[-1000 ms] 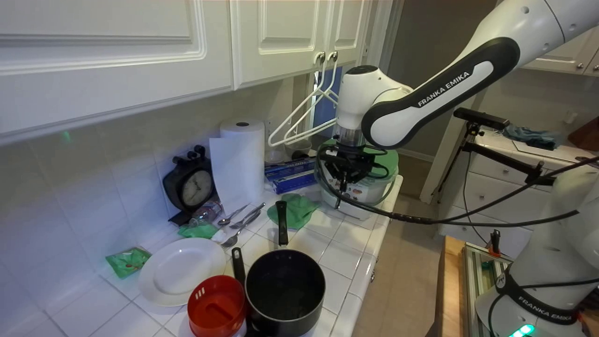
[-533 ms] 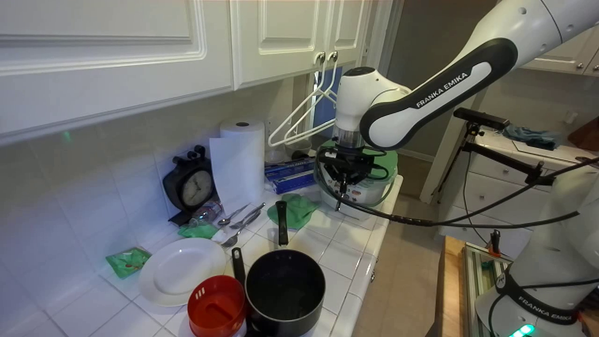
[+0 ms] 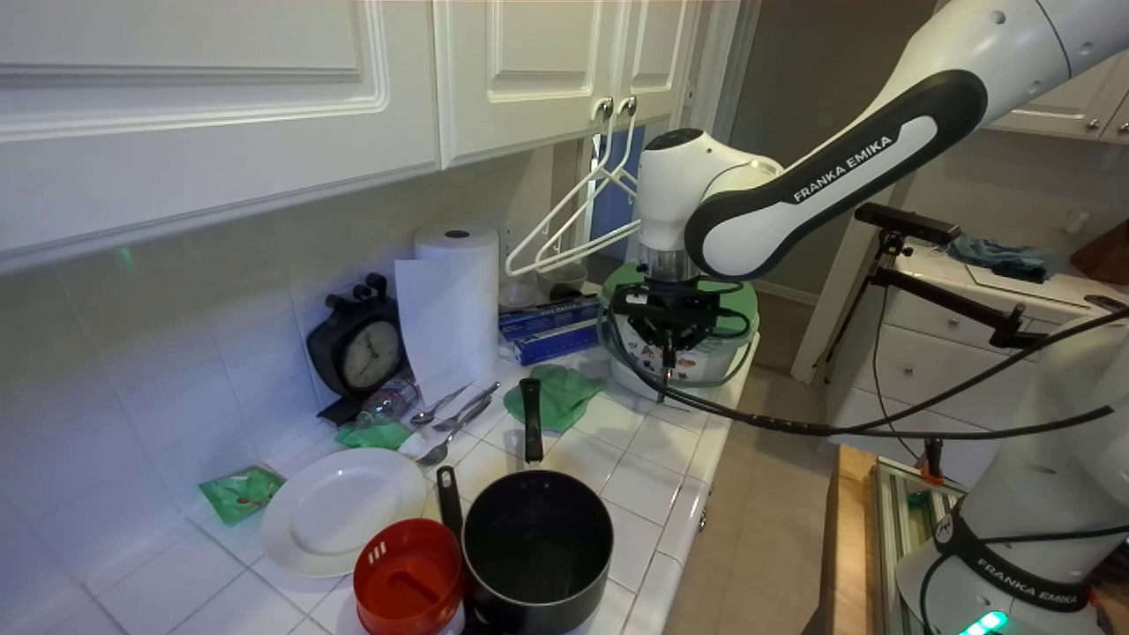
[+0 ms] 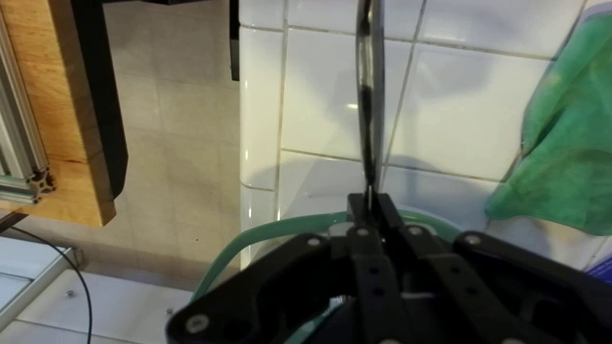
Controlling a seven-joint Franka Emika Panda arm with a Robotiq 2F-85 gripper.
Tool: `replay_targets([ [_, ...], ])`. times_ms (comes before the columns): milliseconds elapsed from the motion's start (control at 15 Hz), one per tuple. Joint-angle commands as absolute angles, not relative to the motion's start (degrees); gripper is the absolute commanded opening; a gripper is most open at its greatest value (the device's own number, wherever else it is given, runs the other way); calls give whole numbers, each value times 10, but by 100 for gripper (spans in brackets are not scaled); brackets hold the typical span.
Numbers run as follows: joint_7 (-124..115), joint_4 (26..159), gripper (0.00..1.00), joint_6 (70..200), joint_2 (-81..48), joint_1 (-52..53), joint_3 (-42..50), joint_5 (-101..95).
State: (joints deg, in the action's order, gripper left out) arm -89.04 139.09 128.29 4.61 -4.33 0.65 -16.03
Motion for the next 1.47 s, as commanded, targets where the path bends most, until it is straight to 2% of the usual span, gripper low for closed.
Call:
replay_targets([
  [0,-907,1410,3,1252,75,-47,8,-191],
  [1400,-943,1468,3,1168,121,-84,26,-241],
])
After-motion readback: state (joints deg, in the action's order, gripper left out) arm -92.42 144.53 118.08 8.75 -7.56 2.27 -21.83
